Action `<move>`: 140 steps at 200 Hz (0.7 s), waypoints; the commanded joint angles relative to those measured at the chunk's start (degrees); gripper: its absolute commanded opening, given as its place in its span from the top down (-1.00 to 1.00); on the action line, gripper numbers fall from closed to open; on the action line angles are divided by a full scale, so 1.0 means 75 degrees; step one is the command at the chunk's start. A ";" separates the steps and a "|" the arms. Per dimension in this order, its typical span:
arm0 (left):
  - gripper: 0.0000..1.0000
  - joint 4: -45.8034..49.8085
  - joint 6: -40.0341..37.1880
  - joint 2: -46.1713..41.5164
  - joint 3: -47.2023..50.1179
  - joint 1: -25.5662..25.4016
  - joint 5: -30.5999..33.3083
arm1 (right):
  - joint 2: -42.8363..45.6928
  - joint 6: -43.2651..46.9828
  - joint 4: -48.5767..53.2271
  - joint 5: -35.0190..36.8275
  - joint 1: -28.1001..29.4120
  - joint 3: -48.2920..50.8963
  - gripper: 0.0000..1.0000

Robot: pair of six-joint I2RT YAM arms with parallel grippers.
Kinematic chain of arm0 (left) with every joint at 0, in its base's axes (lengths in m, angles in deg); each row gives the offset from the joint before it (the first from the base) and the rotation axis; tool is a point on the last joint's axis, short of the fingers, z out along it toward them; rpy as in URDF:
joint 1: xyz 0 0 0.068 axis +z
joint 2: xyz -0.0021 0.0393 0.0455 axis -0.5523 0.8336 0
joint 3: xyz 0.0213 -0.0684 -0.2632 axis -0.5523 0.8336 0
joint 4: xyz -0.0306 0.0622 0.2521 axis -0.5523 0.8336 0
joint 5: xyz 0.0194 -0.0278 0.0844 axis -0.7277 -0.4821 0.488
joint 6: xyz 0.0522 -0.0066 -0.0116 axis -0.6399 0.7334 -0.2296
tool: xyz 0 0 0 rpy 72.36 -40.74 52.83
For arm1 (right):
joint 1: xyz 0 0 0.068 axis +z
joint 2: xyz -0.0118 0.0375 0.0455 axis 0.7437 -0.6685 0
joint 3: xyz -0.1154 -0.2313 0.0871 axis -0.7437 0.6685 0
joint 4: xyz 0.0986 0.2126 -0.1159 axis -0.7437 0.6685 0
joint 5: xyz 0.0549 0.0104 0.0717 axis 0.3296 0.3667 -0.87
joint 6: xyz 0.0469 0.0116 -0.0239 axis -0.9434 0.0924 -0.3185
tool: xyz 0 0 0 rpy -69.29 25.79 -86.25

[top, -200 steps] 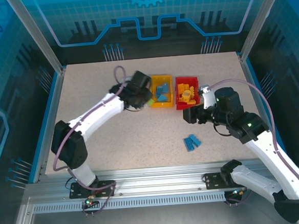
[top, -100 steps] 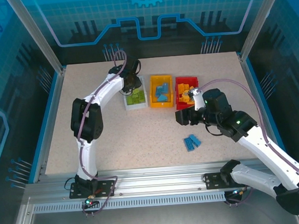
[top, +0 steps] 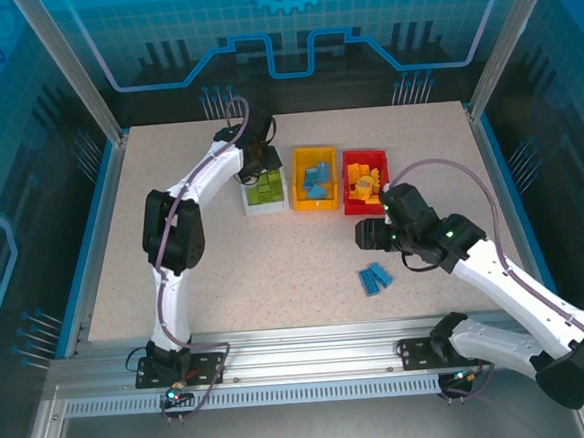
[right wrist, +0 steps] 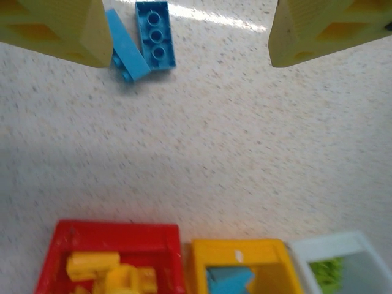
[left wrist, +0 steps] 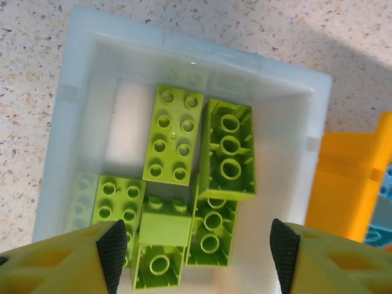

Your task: Sort the legos into containers by color

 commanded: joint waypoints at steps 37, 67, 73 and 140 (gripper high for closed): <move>-0.37 -0.0596 0.0028 -0.3186 0.2078 -0.1208 -0.0864 | -0.0153 -0.1655 0.1599 0.0497 0.0757 0.1224 -0.30; -0.36 -0.1313 0.0083 -0.4326 0.3487 -0.2255 -0.1792 | -0.0483 -0.1682 0.1362 0.0218 0.0778 0.1779 -0.22; -0.36 -0.1444 0.0157 -0.4498 0.3754 -0.2464 -0.1839 | -0.0598 -0.1655 0.1291 0.0171 0.0785 0.1845 -0.20; -0.32 -0.1734 0.0759 -0.5202 0.4974 -0.3735 -0.1857 | -0.1628 -0.1138 0.0735 0.0234 0.0258 0.1979 -0.09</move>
